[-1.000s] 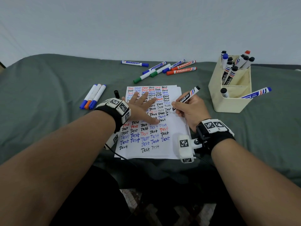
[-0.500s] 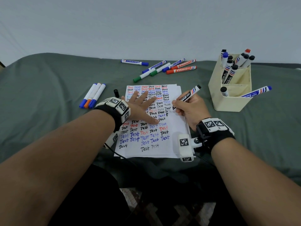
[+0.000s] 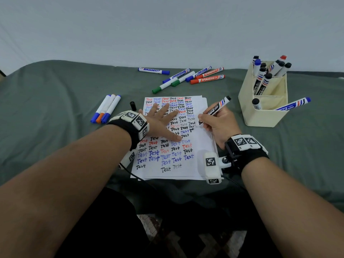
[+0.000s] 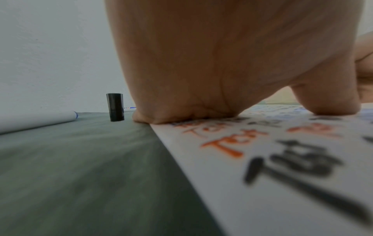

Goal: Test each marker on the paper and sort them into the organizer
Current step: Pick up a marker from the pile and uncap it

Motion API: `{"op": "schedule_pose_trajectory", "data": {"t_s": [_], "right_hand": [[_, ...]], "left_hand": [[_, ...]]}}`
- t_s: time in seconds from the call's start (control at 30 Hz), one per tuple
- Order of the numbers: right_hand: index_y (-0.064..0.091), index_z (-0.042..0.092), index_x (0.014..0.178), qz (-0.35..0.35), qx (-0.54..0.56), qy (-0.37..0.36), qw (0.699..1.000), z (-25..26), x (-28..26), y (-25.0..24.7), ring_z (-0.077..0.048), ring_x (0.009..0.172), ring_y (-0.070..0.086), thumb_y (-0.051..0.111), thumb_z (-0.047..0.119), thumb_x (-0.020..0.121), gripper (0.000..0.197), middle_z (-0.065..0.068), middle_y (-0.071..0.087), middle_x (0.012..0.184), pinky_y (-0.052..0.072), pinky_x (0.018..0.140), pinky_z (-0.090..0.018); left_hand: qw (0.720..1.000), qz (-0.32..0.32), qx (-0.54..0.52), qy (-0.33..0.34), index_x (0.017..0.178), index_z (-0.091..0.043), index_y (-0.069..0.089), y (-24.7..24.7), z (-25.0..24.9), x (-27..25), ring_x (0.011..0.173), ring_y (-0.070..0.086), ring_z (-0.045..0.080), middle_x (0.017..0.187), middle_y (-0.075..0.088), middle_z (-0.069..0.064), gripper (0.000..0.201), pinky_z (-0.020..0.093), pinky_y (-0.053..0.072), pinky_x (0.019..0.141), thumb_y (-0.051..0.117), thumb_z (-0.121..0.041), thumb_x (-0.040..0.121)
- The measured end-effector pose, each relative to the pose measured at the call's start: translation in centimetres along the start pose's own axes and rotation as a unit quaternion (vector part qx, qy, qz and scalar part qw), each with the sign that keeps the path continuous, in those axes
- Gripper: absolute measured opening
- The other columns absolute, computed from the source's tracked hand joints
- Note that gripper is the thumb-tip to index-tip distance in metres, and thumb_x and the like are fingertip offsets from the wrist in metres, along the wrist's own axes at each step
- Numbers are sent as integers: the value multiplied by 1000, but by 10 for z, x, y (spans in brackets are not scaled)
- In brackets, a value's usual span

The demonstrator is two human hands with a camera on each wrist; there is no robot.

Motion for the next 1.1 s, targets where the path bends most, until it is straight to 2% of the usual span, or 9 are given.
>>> {"op": "schedule_pose_trajectory", "data": {"t_s": [0.1,0.23,0.5,0.67,0.77,0.93,1.1], "right_hand": [[61,18,76,10,-14,-4,1000,1,-1,0,-15,53,54,78,6,79,21,-12,64,68,46,50,-26],[61,22,75,3,-17,-4,1000,1,-1,0,-12,52,53,77,7,79,22,-9,65,68,46,50,-23],[62,19,77,5,-27,-7,1000,3,-2,0,-12,52,54,77,7,82,21,-12,66,71,46,51,-24],[65,32,63,13,-25,-9,1000,4,-3,1,-11,49,52,77,7,78,32,1,62,60,45,48,-22],[62,28,66,-3,-6,-7,1000,3,-2,-2,-10,49,51,76,5,79,30,-3,62,64,44,48,-21],[57,22,72,-20,23,-16,999,1,-1,-2,-8,47,49,73,-1,82,29,-2,59,63,43,47,-19],[59,26,69,-7,6,-14,1000,2,-2,-2,-8,48,50,74,3,81,31,-5,61,65,44,48,-20]], "left_hand": [[1000,1,0,1,143,-61,-23,0,0,0,147,-33,21,157,-37,-21,126,70,-13,111,36,-110,42],[1000,-2,2,-1,142,-62,-23,0,0,0,148,-32,21,157,-36,-21,127,70,-12,111,35,-111,40],[1000,-3,4,-1,144,-60,-22,0,-1,0,148,-32,22,158,-36,-20,127,70,-11,111,34,-110,41],[1000,-2,0,-1,143,-62,-22,1,0,0,148,-32,21,157,-36,-21,127,69,-12,111,35,-110,41],[1000,-1,1,-1,143,-62,-22,1,0,0,148,-32,21,157,-36,-21,127,70,-12,111,34,-110,41],[1000,-1,1,-1,143,-62,-23,0,0,-1,148,-32,21,157,-36,-21,127,69,-12,112,34,-111,40],[1000,3,2,-1,144,-61,-23,-1,-1,-1,148,-32,21,157,-37,-20,129,69,-12,112,33,-111,38]]}}
Point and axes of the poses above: each hand's wrist, its own x-axis towards the middle knuckle, its own y-axis out of the palm, z = x × y, the point moved 3 cm from there along x, towards the middle knuckle
